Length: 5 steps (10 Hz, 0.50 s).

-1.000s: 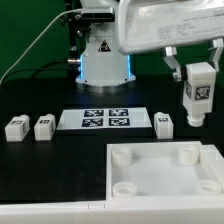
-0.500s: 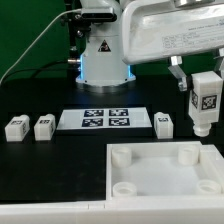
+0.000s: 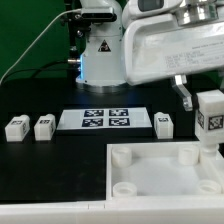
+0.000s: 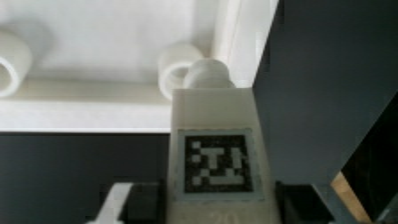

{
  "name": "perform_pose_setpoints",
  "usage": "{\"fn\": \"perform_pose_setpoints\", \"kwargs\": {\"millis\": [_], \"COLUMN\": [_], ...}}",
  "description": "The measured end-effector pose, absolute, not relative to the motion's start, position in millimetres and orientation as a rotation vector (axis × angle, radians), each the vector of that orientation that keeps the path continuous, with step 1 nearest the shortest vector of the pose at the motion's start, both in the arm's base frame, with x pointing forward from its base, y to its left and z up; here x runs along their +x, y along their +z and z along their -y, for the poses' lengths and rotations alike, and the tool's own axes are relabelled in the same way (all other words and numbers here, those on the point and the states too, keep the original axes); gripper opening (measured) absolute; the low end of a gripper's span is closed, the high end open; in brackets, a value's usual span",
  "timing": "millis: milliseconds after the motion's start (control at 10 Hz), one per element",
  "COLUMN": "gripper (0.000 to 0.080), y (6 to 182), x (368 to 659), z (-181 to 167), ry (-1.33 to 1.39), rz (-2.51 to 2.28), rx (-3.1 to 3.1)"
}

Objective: Assemble one leg

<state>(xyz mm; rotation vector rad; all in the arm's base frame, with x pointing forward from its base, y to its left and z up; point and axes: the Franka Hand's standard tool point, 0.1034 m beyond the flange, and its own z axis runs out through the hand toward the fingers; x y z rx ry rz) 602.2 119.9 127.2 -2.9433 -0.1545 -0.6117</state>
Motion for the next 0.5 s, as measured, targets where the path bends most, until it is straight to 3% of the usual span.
{"fn": "perform_pose_setpoints", "kwargs": {"millis": [500], "gripper": [0.0293], "y": [111.1], "x": [611], "z": [-115], "ry": [-0.6], "rz": [0.132], "rx": [-2.947]}}
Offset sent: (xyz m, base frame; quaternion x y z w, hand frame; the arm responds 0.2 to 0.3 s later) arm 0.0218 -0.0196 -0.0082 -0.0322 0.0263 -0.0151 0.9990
